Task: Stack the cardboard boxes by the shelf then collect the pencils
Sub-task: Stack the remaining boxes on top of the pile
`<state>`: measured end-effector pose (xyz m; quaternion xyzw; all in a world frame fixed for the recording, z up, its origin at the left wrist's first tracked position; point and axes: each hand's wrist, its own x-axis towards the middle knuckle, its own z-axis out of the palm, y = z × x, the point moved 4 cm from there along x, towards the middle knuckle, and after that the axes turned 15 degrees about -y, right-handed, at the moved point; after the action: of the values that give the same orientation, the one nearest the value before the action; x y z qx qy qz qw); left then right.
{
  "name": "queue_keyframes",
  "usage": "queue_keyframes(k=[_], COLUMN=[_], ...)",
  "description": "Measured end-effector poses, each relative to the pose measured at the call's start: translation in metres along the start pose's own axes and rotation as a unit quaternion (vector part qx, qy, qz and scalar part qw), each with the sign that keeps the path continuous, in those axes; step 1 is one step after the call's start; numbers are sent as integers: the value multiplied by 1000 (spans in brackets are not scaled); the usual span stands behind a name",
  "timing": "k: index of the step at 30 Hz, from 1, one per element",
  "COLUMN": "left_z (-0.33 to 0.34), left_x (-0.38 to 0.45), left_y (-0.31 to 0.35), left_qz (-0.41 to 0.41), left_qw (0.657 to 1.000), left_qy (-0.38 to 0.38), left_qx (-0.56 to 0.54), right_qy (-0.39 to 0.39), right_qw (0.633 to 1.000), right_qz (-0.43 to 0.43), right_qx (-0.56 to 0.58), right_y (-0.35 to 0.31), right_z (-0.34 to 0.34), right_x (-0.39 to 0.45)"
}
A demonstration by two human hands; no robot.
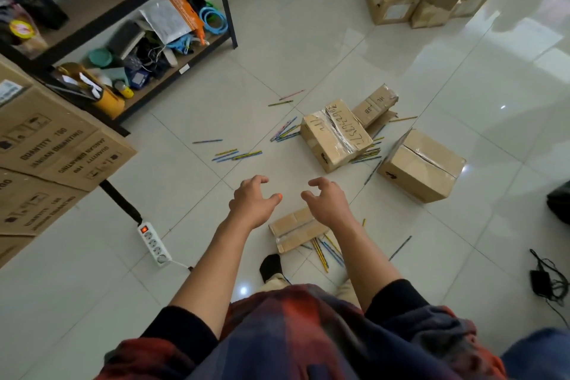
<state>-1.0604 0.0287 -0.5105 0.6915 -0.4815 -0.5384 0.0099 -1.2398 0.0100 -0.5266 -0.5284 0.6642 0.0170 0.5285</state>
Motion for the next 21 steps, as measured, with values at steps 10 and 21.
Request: queue_keyframes(k=[10,21], left_z=[43,128], left_x=[49,83], left_y=[110,215], left_qz=[-23,-57], left_qw=[996,992], left_qy=[54,50], left_qx=[-60,-100], right_qy=[-26,-65], right_qw=[997,994], right_qz=[-38,-71], right_qx=[-62,-54], right_y=[37,89], right_z=[-130,-251], right_x=[53,85])
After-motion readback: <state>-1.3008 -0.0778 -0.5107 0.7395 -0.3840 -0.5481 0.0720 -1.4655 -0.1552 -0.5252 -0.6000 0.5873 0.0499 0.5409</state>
